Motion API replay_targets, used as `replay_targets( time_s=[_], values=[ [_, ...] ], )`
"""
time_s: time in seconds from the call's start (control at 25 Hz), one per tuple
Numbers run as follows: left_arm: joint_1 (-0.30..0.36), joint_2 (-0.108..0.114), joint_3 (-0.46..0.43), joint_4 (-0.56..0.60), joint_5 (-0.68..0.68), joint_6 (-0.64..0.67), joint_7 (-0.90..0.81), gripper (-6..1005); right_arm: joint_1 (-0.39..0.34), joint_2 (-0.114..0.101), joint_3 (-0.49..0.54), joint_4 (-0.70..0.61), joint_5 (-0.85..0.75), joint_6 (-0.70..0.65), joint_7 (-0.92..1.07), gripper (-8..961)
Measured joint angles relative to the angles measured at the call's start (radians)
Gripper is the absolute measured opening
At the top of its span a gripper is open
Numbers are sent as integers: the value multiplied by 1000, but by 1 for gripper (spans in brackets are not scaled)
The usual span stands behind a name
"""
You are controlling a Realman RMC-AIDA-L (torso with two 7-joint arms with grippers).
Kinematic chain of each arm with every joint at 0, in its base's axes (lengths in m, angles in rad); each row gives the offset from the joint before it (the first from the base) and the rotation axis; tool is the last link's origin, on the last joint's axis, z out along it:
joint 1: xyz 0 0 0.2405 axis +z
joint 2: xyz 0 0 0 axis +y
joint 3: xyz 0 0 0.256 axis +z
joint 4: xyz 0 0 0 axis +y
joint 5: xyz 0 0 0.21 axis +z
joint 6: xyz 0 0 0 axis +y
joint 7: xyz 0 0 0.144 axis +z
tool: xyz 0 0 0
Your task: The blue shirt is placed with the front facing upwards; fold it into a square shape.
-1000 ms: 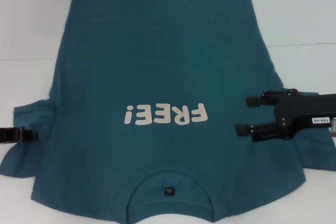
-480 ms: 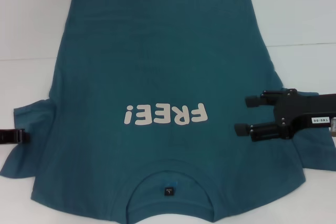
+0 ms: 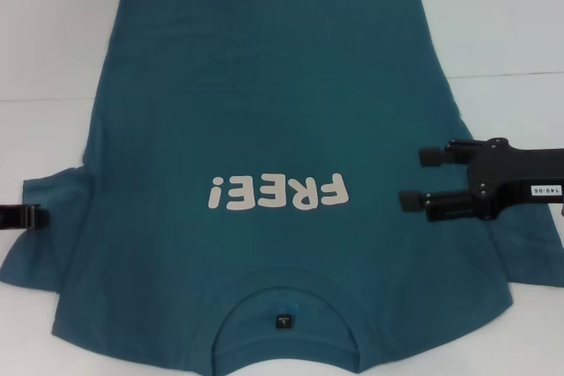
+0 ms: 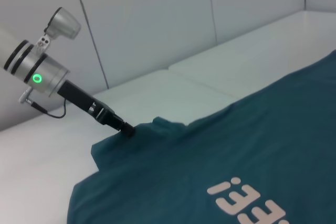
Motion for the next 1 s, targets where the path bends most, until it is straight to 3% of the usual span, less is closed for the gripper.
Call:
replay_targets(
  time_s=[0.28, 0.68, 1.0],
  values=[
    [14, -1, 1, -82, 9, 63, -6, 33, -12, -3, 27, -2, 26, -4, 1, 945],
    [24, 41, 8, -124, 11, 109, 6, 34, -20, -3, 29, -2, 32, -18, 1, 945],
    [-5, 55, 20, -144, 35, 131, 43, 33, -27, -1, 29, -2, 32, -19, 0, 946]
  ],
)
